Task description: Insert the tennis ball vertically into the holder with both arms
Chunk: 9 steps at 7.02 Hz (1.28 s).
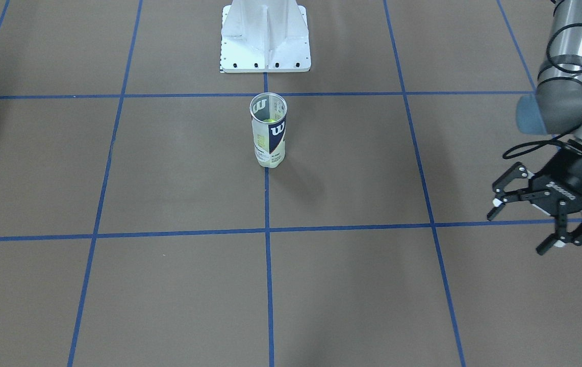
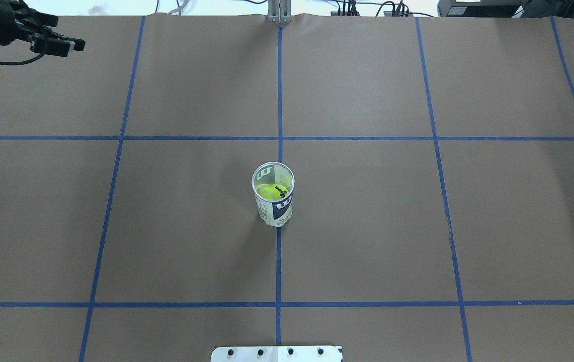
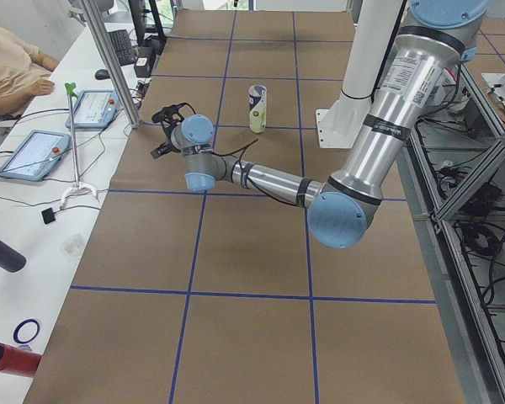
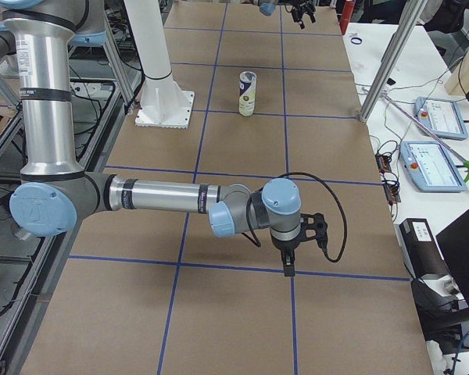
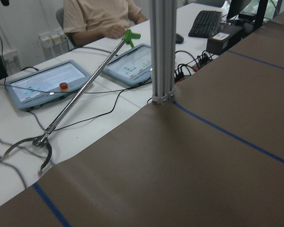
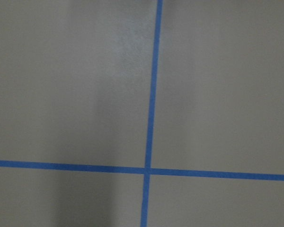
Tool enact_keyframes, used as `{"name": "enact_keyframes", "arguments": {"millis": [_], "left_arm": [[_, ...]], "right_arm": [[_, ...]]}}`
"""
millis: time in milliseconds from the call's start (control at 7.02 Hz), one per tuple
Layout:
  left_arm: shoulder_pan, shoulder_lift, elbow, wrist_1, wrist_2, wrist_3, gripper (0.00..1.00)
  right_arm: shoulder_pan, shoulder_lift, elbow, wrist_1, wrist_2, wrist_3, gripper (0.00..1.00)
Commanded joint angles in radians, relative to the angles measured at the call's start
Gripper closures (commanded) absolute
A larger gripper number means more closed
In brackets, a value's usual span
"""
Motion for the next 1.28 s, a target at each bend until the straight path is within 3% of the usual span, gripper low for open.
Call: {"name": "enact_keyframes", "arguments": {"millis": [0, 142, 427, 712, 1139], "left_arm": [[-0.149, 0.068, 0.084, 0.102, -0.066, 0.28, 0.01], [-0.198, 0.07, 0.121, 0.174, -0.045, 0.403, 0.01], [-0.303, 0.072, 0.114, 0.443, -0.028, 0.496, 0.01], [-0.346, 0.073, 0.114, 0.579, -0.026, 0.538, 0.01], [-0.372, 0.139, 0.072, 0.936, 0.026, 0.532, 0.01]], "right_arm": [[0.008, -0.033, -0.01, 0.045, 0.0, -0.001, 0.0], [0.008, -0.036, -0.01, 0.044, 0.0, 0.001, 0.0], [0.008, -0.037, -0.01, 0.044, 0.0, 0.001, 0.0], [0.008, -0.037, -0.01, 0.044, 0.0, 0.001, 0.0], [0.005, -0.036, -0.012, 0.045, 0.0, 0.002, 0.0]]}}
